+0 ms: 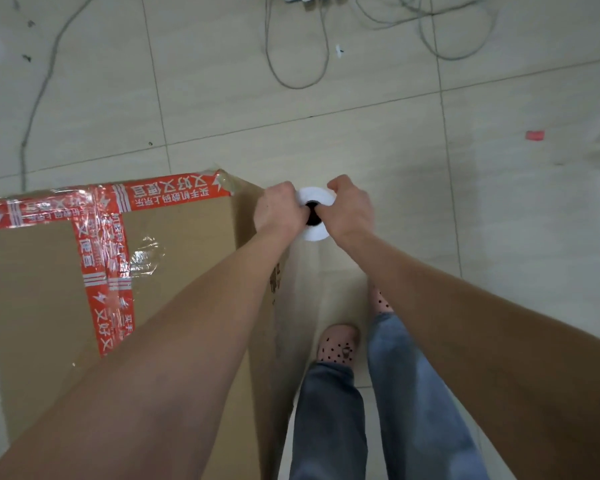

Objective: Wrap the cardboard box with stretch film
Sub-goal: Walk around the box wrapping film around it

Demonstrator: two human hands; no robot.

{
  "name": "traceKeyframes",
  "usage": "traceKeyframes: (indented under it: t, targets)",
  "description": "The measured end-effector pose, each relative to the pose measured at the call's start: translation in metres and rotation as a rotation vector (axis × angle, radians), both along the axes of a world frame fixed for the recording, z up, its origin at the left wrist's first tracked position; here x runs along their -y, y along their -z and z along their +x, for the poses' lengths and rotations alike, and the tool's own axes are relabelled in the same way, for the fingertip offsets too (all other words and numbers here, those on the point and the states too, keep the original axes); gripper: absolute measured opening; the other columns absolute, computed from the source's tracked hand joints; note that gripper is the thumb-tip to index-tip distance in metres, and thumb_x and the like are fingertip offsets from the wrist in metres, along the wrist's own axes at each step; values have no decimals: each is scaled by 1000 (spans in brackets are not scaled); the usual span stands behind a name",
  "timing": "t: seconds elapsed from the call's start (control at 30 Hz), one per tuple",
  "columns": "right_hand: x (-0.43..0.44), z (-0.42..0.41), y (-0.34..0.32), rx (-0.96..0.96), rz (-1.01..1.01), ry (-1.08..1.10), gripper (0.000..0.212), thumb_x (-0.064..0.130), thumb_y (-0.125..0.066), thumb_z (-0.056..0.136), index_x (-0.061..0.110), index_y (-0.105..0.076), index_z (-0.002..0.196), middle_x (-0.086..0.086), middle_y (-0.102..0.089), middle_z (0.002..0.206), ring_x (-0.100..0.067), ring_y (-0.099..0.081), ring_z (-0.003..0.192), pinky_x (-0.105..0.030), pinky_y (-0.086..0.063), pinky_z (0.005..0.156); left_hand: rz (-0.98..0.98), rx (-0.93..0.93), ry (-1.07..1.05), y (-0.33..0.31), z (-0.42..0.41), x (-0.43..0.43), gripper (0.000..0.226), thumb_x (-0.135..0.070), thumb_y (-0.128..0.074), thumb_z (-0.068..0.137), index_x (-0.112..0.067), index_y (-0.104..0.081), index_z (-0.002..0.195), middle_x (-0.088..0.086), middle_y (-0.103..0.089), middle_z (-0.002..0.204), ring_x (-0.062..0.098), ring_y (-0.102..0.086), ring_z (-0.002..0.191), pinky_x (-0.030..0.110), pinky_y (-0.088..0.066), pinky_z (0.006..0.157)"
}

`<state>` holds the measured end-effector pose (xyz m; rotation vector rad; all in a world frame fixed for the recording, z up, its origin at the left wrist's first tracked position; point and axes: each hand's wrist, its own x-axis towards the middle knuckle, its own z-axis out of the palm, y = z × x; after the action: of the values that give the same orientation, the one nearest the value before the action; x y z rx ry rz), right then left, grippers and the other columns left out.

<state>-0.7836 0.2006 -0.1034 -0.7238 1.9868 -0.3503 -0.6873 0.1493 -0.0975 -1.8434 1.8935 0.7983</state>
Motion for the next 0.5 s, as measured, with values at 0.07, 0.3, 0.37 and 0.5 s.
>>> traceKeyframes:
  t: [0.07, 0.3, 0.37, 0.5]
  targets:
    - [6, -2, 4, 49, 87, 42, 56, 28, -64, 85, 15, -42, 134, -7, -56, 122, -26, -58, 110, -29, -45, 82, 6, -23, -164, -1, 3, 4, 23, -23, -59, 83, -8, -58, 101, 11, -63, 103, 27, -59, 89, 29, -41, 63]
    - [34, 11, 10, 192, 123, 139, 30, 28, -64, 81, 8, -55, 102, -8, -60, 96, -28, -67, 78, -30, -50, 55, -38, 62, -127, -6, 9, 26, 34, -26, -55, 90, -3, -49, 115, 17, -60, 115, 34, -58, 107, 33, -40, 70]
    - [39, 15, 9, 193, 129, 113, 24, 29, -64, 80, 10, -56, 91, -8, -64, 95, -27, -66, 76, -27, -44, 50, -84, 106, 115, -11, 5, 32, 28, -14, -50, 92, -4, -46, 118, 16, -59, 114, 35, -58, 105, 35, -38, 68]
    - [39, 16, 9, 176, 185, 30, 20, 33, -61, 83, 16, -52, 75, -3, -60, 82, -23, -56, 72, -26, -31, 47, -58, 139, 568, -13, -7, 46, 32, -8, -47, 91, -11, -50, 122, 9, -56, 118, 29, -53, 112, 35, -39, 75]
